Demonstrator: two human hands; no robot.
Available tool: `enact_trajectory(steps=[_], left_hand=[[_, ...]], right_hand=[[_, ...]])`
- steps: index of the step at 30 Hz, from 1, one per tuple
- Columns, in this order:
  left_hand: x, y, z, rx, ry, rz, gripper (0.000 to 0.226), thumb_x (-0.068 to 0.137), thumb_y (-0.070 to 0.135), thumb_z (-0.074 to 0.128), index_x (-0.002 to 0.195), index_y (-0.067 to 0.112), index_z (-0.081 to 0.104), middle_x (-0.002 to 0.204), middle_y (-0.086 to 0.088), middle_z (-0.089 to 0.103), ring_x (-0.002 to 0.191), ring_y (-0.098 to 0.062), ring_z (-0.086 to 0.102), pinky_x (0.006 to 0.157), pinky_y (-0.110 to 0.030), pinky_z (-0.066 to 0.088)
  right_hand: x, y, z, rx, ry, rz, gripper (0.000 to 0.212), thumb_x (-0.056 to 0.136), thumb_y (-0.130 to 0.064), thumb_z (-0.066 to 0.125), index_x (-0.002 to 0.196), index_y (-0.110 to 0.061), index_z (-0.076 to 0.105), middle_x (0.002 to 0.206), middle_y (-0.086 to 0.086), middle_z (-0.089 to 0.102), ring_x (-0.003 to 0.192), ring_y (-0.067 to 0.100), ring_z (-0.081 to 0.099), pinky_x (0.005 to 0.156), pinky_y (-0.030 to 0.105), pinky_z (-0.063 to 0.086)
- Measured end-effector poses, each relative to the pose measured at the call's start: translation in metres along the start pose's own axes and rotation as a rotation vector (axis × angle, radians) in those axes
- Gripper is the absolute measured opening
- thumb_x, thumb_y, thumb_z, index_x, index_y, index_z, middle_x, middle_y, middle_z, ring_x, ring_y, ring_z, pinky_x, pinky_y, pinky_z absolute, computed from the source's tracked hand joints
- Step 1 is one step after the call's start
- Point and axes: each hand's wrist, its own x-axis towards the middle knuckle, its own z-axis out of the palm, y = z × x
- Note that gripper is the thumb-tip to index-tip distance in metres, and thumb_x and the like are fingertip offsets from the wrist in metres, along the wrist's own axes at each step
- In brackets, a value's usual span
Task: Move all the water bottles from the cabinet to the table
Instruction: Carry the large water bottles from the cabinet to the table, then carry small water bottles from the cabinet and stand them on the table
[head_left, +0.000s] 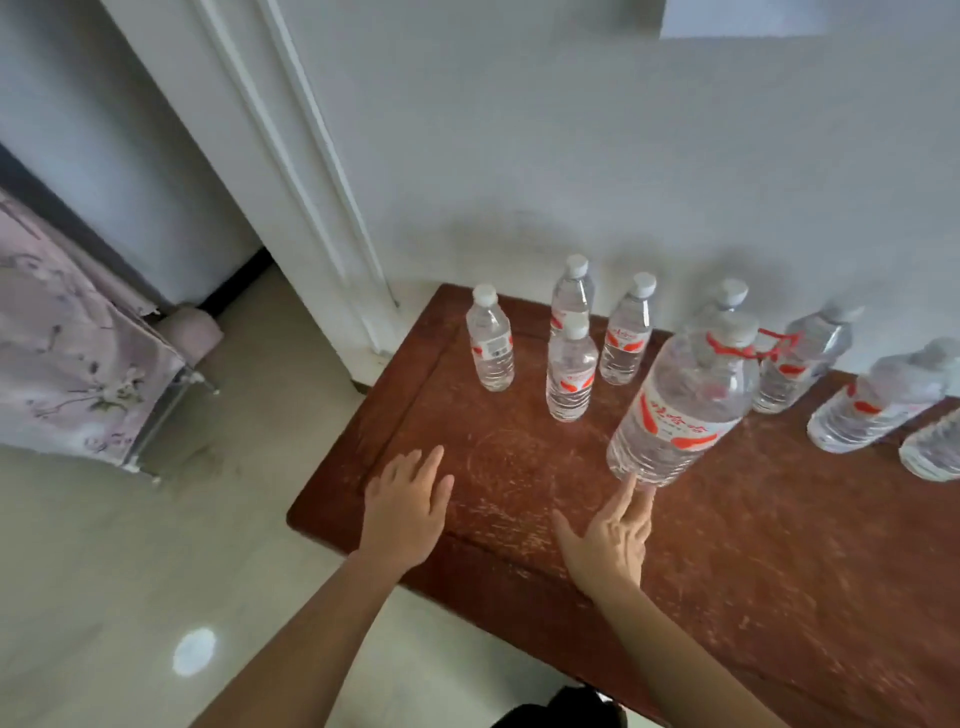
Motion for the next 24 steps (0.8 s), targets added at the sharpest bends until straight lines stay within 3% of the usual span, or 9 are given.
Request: enact_trajectory(steps=[6, 8, 9, 16, 21, 24], left_hand=[[-0.072, -0.124, -0.077, 0.134, 0.240, -0.166, 0.073, 0.099, 0.066, 0.011, 0.152, 0.026, 0.043, 0.158, -0.014, 0.038, 0.148, -0.038, 0.030, 0.114, -0.066, 0.024], [-0.137, -0.214, -0.112, 0.161, 0.367, -0.286, 0.070, 0.100, 0.065, 0.016, 0.152, 0.025, 0.043, 0.160, -0.015, 0.036, 0.149, -0.040, 0.029, 0.114, -0.069, 0.023], [-0.146, -0.226, -0.123, 0.179, 0.386, -0.287, 0.070, 0.100, 0.066, 0.018, 0.152, 0.025, 0.043, 0.160, -0.016, 0.035, 0.149, -0.040, 0.028, 0.114, -0.070, 0.023], [-0.357, -0.419, -0.216, 0.257, 0.680, -0.730, 0.074, 0.100, 0.066, 0.018, 0.156, 0.022, 0.036, 0.164, -0.019, 0.023, 0.152, -0.042, 0.017, 0.115, -0.072, 0.017], [-0.489, -0.503, -0.232, 0.323, 0.733, -1.062, 0.075, 0.100, 0.067, 0.013, 0.159, 0.022, 0.025, 0.166, -0.019, 0.016, 0.153, -0.041, 0.011, 0.116, -0.071, 0.015], [-0.529, -0.538, -0.223, 0.291, 0.676, -1.263, 0.077, 0.098, 0.071, 0.006, 0.161, 0.027, 0.013, 0.168, -0.015, 0.006, 0.155, -0.037, 0.000, 0.119, -0.068, 0.009]], right_hand=[[-0.068, -0.139, 0.057, -0.098, -0.024, -0.438, 0.097, 0.095, -0.070, 0.042, 0.161, -0.027, -0.013, 0.167, 0.013, -0.023, 0.156, 0.035, -0.008, 0.126, 0.050, 0.005], [-0.133, -0.214, 0.104, -0.166, -0.057, -0.670, 0.092, 0.096, -0.073, 0.034, 0.162, -0.027, -0.010, 0.167, 0.012, -0.023, 0.156, 0.034, -0.011, 0.126, 0.050, 0.001], [-0.140, -0.229, 0.110, -0.180, -0.045, -0.721, 0.090, 0.096, -0.074, 0.032, 0.163, -0.027, -0.007, 0.167, 0.013, -0.022, 0.156, 0.034, -0.012, 0.125, 0.051, 0.000], [-0.348, -0.417, 0.244, -0.142, -0.191, -1.320, 0.086, 0.096, -0.075, 0.034, 0.163, -0.030, 0.004, 0.169, 0.011, -0.015, 0.156, 0.035, -0.009, 0.125, 0.055, 0.000], [-0.499, -0.484, 0.340, -0.078, -0.356, -1.654, 0.086, 0.095, -0.076, 0.031, 0.163, -0.027, 0.013, 0.170, 0.010, -0.010, 0.157, 0.033, -0.007, 0.125, 0.053, 0.001], [-0.554, -0.498, 0.395, -0.084, -0.430, -1.808, 0.087, 0.095, -0.078, 0.026, 0.163, -0.027, 0.012, 0.170, 0.010, -0.010, 0.157, 0.033, -0.007, 0.125, 0.052, 0.001]])
